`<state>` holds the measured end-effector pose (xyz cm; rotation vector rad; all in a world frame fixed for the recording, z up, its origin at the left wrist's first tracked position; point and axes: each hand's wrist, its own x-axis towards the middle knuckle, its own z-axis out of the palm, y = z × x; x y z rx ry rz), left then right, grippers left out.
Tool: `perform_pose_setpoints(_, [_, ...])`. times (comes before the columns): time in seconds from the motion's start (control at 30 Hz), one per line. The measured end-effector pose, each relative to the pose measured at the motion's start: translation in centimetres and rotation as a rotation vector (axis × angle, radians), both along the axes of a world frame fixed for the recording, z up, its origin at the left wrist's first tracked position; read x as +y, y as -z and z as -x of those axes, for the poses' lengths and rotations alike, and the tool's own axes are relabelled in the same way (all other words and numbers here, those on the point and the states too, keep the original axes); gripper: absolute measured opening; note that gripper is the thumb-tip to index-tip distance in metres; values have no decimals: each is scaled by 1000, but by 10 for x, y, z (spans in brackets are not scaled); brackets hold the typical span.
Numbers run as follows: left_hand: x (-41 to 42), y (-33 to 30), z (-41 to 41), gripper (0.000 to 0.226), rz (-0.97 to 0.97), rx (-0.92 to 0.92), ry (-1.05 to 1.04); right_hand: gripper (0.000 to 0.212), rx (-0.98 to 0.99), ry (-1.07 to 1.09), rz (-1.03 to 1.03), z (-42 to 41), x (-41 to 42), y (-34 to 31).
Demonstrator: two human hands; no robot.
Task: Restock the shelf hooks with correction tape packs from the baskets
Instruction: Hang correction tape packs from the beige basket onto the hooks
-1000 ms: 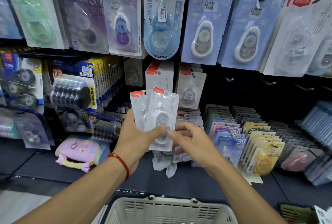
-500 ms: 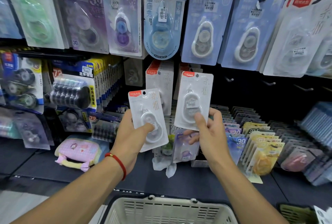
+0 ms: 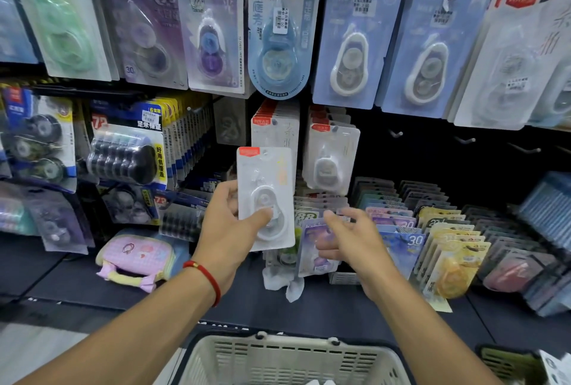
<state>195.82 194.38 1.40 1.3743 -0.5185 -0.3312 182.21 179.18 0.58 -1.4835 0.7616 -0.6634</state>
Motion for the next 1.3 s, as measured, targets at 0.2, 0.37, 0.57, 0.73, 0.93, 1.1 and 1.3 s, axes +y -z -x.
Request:
perform_pose_setpoints(0.2, [0, -1, 11, 48, 24, -20, 151, 26, -65, -348, 139, -2, 10, -2])
perform_pose_setpoints(0.37, [0, -4, 14, 58, -12, -76, 197, 22, -159, -262, 178, -5, 13, -1])
perform_pose_setpoints(0.57, [-1, -4, 24, 66, -55, -131, 343, 17, -306, 5, 217, -3, 6, -7])
perform_pose_setpoints(0.73, [-2, -10, 33, 80, -14, -107, 436, 23, -351, 50, 207, -1, 6, -11])
perform_pose_setpoints(0.93, [-4, -10, 33, 78, 11, -92, 446, 30, -379, 93, 203, 0, 2, -12])
perform_pose_setpoints(1.1, [-5, 0, 14, 72, -335, -460, 249, 64, 231, 157, 505, 4, -11, 0])
perform_pose_setpoints(1.3, [-17, 9, -12, 81, -579, -896, 80, 56, 279, 110, 1171, -11, -3, -1])
